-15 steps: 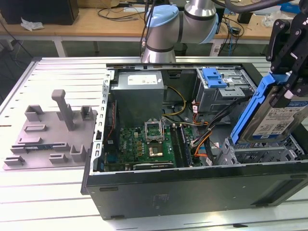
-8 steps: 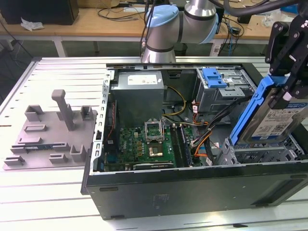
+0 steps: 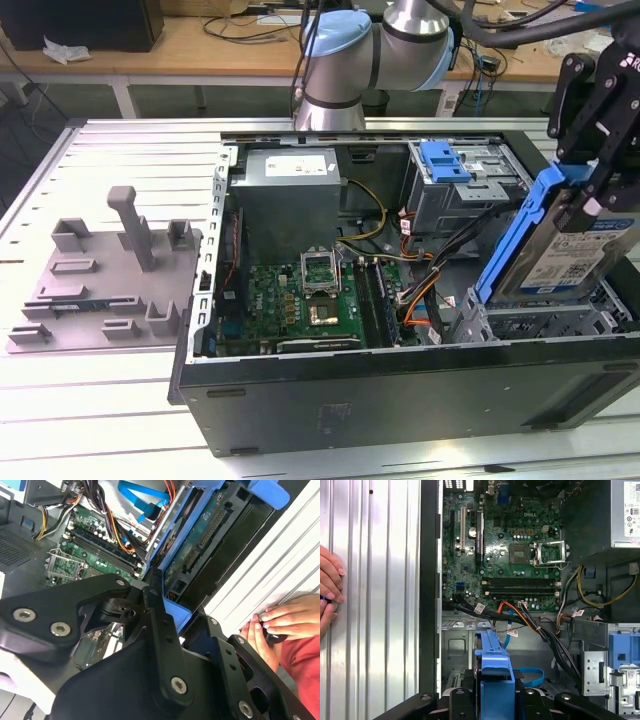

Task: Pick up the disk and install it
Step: 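Insert the disk into the insertion slot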

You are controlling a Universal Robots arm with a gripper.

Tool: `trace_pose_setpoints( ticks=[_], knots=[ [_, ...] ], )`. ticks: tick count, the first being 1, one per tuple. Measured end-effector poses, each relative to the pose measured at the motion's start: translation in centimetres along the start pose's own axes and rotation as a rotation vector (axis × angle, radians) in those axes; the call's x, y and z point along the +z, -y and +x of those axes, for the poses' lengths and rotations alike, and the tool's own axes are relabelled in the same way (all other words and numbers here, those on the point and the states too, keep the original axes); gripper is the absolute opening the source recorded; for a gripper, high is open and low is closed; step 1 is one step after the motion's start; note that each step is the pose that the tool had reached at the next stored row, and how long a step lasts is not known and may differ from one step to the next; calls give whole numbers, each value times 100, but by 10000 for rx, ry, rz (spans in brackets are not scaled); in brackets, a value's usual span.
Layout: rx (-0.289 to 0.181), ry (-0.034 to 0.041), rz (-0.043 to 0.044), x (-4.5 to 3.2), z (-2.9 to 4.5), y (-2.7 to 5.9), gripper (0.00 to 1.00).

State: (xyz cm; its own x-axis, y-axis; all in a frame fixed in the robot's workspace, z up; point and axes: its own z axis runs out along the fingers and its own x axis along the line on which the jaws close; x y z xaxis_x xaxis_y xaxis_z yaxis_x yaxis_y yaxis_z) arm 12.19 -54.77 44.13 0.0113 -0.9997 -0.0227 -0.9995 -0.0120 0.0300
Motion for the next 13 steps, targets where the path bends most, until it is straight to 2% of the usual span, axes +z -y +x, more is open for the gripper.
trace_pose_setpoints(
  ticks=[9, 13],
  knots=[
    [-1, 3, 1, 266, 8, 8, 37],
    [-1, 3, 0, 320, 12, 10, 37]
  ],
)
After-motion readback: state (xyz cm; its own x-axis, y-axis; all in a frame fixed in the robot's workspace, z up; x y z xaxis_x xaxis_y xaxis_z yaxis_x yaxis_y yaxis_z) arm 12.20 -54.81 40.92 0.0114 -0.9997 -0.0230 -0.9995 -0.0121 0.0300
